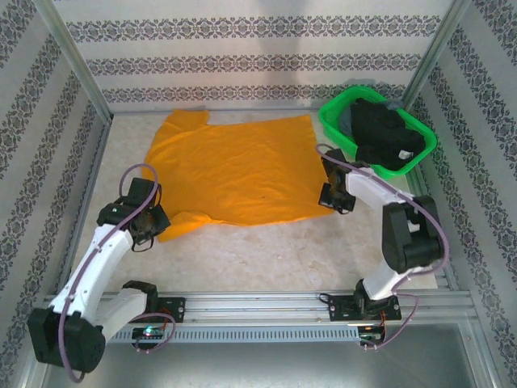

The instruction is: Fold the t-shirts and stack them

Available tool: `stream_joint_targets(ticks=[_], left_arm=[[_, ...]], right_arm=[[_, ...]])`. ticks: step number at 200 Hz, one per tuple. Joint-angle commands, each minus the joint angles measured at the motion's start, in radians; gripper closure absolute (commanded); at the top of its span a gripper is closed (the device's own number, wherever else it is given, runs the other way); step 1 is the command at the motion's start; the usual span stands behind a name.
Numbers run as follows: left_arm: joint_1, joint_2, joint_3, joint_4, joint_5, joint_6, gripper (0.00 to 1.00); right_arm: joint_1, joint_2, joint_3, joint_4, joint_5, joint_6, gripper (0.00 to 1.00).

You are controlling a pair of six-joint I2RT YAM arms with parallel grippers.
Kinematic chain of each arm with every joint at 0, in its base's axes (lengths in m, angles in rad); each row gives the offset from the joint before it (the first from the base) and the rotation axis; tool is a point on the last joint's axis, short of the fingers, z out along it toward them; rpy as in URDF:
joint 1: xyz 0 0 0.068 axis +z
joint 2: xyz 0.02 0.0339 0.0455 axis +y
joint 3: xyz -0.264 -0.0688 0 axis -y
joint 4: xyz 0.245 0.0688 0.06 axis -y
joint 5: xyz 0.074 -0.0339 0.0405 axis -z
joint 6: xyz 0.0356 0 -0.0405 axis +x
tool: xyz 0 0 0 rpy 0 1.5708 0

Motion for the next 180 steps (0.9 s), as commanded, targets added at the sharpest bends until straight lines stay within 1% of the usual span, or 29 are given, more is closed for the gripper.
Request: stream_joint_targets(ticks=[1, 23, 44, 57, 69, 88, 113, 150, 180], left_arm=[[-0.019, -0.029, 0.019, -0.166, -0.06, -0.119, 1.0], [-0.058, -0.09, 0.032, -0.207, -0.07, -0.163, 1.0], [-0.09, -0.147, 0.042, -0.226, -0.092, -0.181, 1.0], [-0.094, -0.163, 0.035, -0.184, -0.092, -0.156, 1.0], [-0.095, -0.159, 0.027, -0.098, -0.08, -0.121, 1.0], [-0.094, -0.102, 0.035, 0.061, -0.062, -0.072, 1.0], [-0.095, 0.018, 0.104, 0.222, -0.052, 0.002, 1.0], [-0.084, 0.163, 0.206, 0.345, -0.065, 0.119, 1.0], [-0.056, 0.223, 0.25, 0.402, -0.073, 0.17, 1.0]], right_arm=[[0.012, -0.109, -0.083, -0.046, 0.024, 0.033, 1.0], [0.014, -0.227, -0.149, -0.089, 0.015, 0.072, 1.0], [0.012, -0.335, -0.198, -0.12, -0.031, 0.101, 1.0], [0.011, -0.379, -0.223, -0.129, -0.07, 0.126, 1.0], [0.002, -0.397, -0.243, -0.123, -0.1, 0.157, 1.0], [-0.021, -0.376, -0.246, -0.099, -0.16, 0.173, 1.0], [-0.043, -0.323, -0.196, -0.107, -0.178, 0.201, 1.0], [-0.078, -0.249, -0.106, -0.123, -0.18, 0.236, 1.0], [-0.094, -0.178, -0.011, -0.136, -0.176, 0.245, 1.0]])
